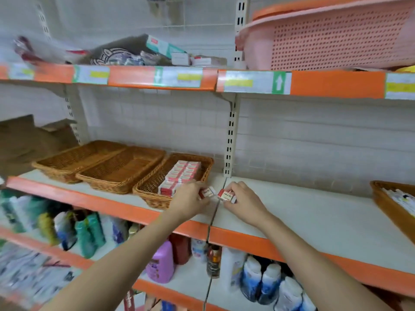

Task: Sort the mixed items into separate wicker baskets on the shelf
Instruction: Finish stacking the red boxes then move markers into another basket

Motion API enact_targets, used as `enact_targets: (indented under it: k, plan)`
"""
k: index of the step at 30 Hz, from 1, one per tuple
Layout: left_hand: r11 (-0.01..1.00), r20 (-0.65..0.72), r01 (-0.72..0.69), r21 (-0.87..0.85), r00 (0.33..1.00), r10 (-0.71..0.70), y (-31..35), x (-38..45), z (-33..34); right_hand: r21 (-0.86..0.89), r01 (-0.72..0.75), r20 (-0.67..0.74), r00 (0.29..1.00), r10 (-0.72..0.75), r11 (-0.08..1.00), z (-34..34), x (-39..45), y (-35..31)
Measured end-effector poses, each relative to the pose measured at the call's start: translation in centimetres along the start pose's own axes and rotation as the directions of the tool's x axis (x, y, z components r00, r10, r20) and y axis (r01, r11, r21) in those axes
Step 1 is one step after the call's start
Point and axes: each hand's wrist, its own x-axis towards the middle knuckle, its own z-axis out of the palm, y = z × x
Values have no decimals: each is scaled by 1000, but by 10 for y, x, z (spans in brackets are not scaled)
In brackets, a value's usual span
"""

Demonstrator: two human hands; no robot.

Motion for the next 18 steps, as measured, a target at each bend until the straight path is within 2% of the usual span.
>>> enact_targets:
  k: [3, 8, 14, 18]
  plan:
    - [997, -66, 79, 10, 995, -79, -29, -1, -12, 2, 51, 18, 999, -51, 999, 15, 21, -18]
    - [987, -60, 150, 51, 987, -147, -61, 11, -23, 19, 100, 10, 995, -100, 995, 32, 57, -34]
    - [976, 6, 165, 142, 986, -167, -90, 35, -25, -114, 153, 23, 988, -151, 982, 46, 94, -35]
    - [981, 74, 114, 159, 989, -127, -105, 43, -25, -136, 166, 77, 985, -156, 977, 55, 106, -38]
